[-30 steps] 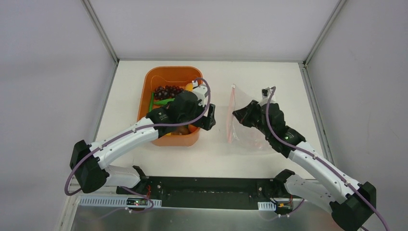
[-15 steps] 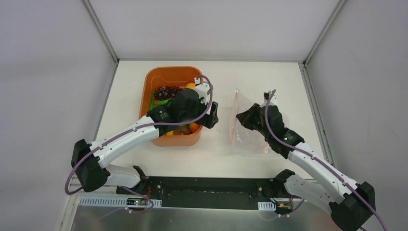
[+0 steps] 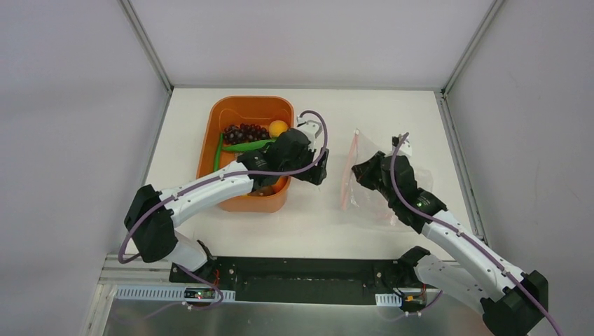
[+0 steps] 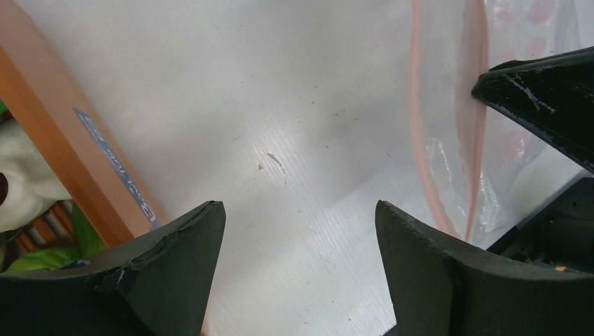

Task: Place the food in the zip-top bag and seal the zipper
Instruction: Pick up the zipper food storage bag at the center of the board.

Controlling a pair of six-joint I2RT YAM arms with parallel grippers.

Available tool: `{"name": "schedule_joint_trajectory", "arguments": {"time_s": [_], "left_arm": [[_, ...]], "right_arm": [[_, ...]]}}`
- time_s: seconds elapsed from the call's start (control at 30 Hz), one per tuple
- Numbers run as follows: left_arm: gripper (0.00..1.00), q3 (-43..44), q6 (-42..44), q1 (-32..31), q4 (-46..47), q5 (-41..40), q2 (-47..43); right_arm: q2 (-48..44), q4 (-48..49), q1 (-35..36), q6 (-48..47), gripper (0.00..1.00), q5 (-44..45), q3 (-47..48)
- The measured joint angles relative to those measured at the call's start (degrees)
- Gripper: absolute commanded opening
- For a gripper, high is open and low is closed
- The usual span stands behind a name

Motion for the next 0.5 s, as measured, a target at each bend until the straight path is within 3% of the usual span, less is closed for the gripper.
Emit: {"name": "schedule_joint_trajectory", "arguments": {"time_s": [0.27,0.5], "left_arm": [[0.83,-8.2,-2.7,-0.3,-1.4,-5.9,-6.0],[0.81,-7.3,-4.9,-0.2,-0.1,0.1,-4.4]], "right_arm": [[2.0,0.1,0.0,-1.8,0.00,-2.8,0.0],[2.8,2.4,0.0,-3.5,0.00,-9.4,0.1]]}}
